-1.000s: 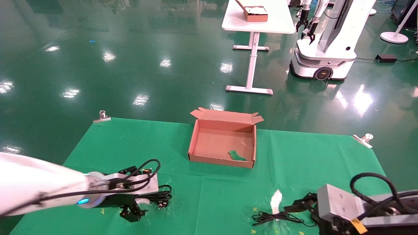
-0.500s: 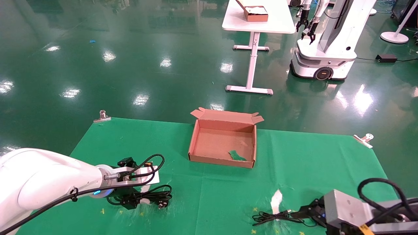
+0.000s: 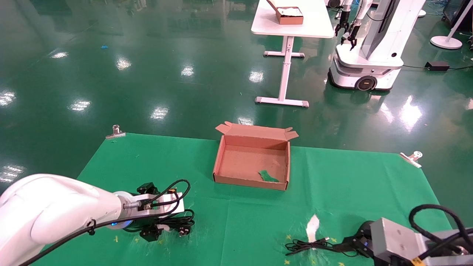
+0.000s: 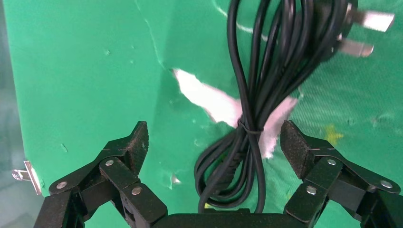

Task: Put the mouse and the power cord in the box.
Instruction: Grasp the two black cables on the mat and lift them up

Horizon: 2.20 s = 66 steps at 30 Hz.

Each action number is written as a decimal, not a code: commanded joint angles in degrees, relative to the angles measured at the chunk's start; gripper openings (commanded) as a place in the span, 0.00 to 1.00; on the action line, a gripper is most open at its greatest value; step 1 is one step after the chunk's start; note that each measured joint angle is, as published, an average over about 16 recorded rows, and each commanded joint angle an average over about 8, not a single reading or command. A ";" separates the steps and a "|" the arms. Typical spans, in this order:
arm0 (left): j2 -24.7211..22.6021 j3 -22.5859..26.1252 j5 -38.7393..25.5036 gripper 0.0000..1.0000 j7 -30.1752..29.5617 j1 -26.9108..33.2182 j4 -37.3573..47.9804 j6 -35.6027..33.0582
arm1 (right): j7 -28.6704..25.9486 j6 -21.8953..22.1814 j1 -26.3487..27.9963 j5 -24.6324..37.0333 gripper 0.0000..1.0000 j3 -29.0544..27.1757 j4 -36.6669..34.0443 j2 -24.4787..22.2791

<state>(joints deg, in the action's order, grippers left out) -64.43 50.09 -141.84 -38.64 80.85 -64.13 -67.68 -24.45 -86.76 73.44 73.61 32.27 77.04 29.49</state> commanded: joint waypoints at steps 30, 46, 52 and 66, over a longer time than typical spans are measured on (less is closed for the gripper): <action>0.01 0.15 -0.43 1.00 -0.07 -0.33 -0.12 0.34 | 12.49 7.17 13.25 35.46 1.00 15.59 -24.14 27.23; 0.03 0.14 -0.40 0.00 -0.06 -0.34 -0.11 0.36 | 23.67 13.30 18.37 37.51 0.00 16.71 -49.00 37.31; 0.03 0.14 -0.40 0.00 -0.06 -0.34 -0.11 0.35 | 23.21 13.10 18.13 37.38 0.00 16.65 -47.79 36.75; 0.03 0.14 -0.40 0.00 -0.06 -0.34 -0.11 0.35 | 22.71 12.79 17.69 37.30 0.00 16.61 -46.08 36.02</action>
<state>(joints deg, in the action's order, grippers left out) -64.40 50.23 -142.24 -38.70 80.50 -64.23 -67.34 -1.73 -73.95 91.15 110.90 48.88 30.91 65.54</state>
